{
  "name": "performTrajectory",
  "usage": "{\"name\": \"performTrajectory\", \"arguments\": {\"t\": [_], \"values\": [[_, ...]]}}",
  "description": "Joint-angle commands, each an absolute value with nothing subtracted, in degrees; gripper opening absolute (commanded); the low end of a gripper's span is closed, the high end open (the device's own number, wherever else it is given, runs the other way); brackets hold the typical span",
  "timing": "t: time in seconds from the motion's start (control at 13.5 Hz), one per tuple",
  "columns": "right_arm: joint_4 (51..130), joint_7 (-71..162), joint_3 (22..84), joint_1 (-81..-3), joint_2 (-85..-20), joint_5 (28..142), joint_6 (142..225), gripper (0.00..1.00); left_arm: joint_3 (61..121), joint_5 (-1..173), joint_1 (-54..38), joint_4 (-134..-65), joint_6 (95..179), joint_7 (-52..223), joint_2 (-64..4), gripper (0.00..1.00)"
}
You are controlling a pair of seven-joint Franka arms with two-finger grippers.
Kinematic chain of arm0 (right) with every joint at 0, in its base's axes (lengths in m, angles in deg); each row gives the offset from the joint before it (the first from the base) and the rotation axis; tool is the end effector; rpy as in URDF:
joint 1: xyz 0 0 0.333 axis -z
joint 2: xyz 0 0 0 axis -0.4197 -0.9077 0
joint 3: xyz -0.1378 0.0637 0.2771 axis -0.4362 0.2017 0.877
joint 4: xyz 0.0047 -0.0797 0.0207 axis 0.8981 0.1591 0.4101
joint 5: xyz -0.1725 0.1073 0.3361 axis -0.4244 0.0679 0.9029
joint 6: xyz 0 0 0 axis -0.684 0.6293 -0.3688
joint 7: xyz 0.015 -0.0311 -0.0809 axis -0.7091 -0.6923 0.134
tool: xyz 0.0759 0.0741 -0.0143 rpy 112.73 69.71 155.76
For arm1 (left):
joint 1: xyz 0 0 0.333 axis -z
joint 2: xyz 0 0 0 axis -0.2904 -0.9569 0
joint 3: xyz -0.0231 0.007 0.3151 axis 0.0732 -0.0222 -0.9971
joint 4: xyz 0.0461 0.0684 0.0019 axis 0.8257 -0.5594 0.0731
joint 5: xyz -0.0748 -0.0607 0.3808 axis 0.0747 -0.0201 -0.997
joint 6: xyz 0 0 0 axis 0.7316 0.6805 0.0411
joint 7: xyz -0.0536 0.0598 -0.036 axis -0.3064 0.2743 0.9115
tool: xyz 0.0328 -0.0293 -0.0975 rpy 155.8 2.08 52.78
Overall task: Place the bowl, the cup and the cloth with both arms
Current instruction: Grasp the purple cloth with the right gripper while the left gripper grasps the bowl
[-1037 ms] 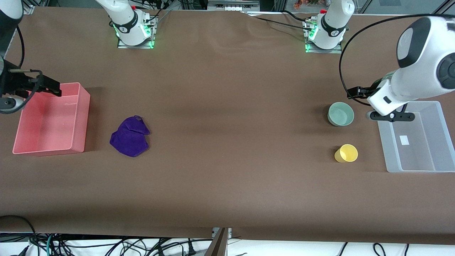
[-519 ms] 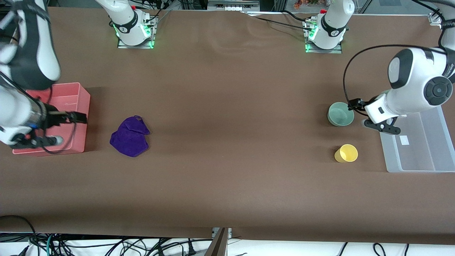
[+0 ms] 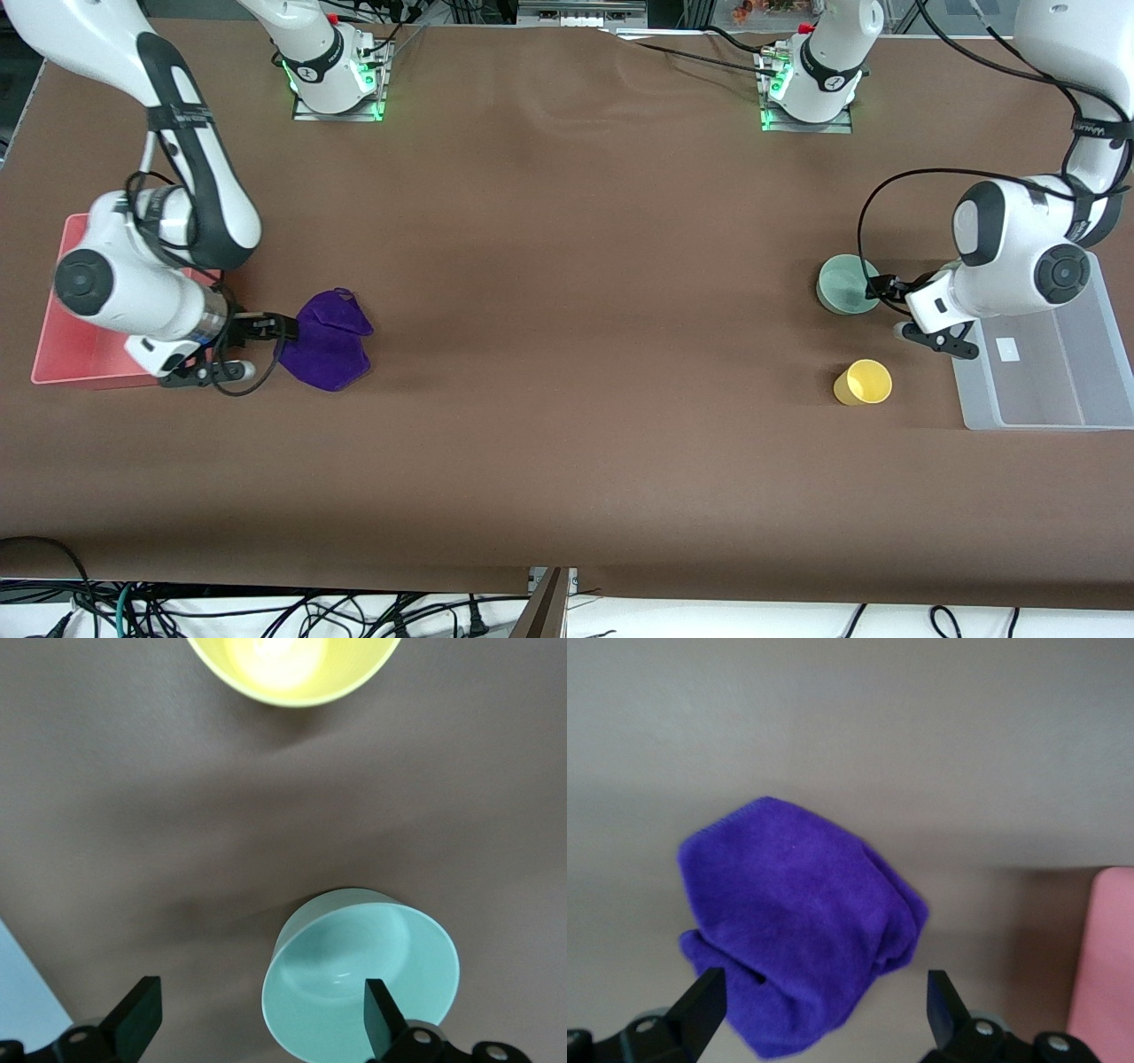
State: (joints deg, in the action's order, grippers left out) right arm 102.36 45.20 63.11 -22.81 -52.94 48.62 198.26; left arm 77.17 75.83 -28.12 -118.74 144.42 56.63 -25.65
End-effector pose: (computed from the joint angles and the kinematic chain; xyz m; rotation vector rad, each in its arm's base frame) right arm 0.6164 0.0252 0.2652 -3.0965 -0.1755 0.1093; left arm 0.5537 0.0676 0.2309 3.0011 -0.4308 -0.4010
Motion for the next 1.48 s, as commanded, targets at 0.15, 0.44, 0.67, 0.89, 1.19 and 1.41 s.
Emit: {"name": "performTrajectory", "arguments": {"t": [0.15, 0.44, 0.67, 0.89, 1.19, 1.41], "values": [[111.7, 44.8, 63.4, -23.9, -51.0, 49.8, 204.4, 1.0, 77.4, 76.7, -29.4, -121.1, 147.9, 55.6, -28.8, 0.99], [112.9, 44.9, 64.4, -24.5, -51.8, 49.8, 204.4, 1.0, 77.4, 77.2, -29.4, -120.8, 147.8, 55.6, -30.6, 0.31], [114.0, 44.9, 64.4, -24.5, -52.6, 49.7, 206.5, 0.93, 77.4, 77.4, -29.4, -120.3, 147.5, 55.8, -31.0, 0.0], [114.5, 45.4, 64.4, -24.5, -52.6, 49.7, 207.3, 0.12, 77.4, 77.3, -29.4, -117.5, 143.5, 55.7, -29.7, 0.0], [114.0, 46.0, 64.3, -24.3, -52.5, 49.4, 207.0, 0.0, 77.4, 76.5, -29.4, -105.2, 128.8, 53.6, -28.9, 0.0], [111.7, 47.6, 64.2, -24.0, -51.7, 49.2, 205.9, 0.0, 76.5, 76.0, -31.4, -96.3, 128.2, 45.7, -29.5, 0.0]]}}
